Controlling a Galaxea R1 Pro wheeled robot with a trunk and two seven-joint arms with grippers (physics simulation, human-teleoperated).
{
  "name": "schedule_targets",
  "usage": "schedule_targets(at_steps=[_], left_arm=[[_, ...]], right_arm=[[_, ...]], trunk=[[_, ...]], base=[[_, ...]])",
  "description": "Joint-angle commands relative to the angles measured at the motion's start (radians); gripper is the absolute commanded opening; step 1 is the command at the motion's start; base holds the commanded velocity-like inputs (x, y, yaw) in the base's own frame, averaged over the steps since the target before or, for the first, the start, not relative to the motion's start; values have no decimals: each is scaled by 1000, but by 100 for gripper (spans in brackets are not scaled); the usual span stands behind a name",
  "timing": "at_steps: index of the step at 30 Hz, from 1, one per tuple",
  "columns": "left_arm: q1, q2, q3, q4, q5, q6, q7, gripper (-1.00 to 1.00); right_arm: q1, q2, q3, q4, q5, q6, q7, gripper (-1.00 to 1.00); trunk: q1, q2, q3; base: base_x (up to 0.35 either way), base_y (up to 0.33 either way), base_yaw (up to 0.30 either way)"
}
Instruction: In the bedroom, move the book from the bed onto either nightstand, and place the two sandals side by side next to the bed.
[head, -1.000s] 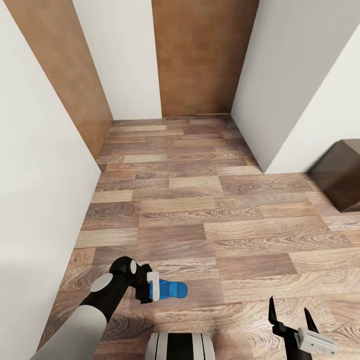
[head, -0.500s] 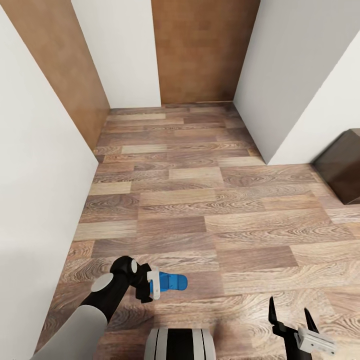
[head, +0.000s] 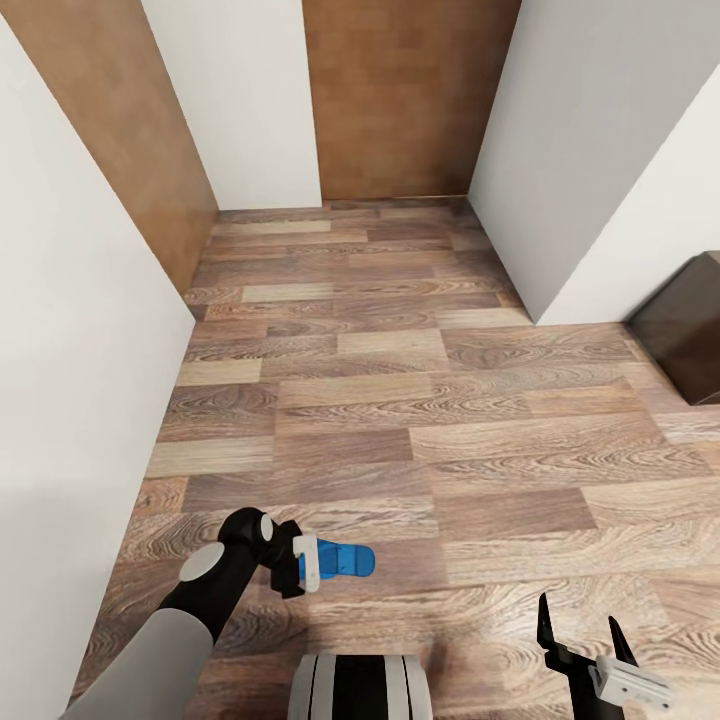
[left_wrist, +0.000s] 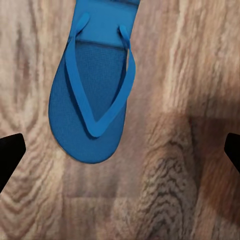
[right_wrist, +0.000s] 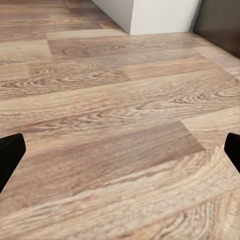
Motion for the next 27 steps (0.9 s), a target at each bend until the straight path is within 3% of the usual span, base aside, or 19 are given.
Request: schedule_targets(at_steps=[1,12,17,27], left_arm=[[0,0,-1,-2,0,11,-5,100],[0,0,-1,-2,-1,11,-5,100],[11,-8,-29,-31,-29,23,0,100],[12,-8,-48,-87,-76,23,-35,100]], right_arm=[[0,0,2,0,0,-2,-5,100],[0,0,2,0,0,-2,-5,100],[0,-2,-14,9,5,-7,-8,100],[-1,-3,-16,13,8,-6,-8,100]], trunk=[[0,0,-1],[0,0,-1],[0,0,-1],[0,0,-1]], base=[[0,0,0],[0,0,0],[0,0,0],[0,0,0]])
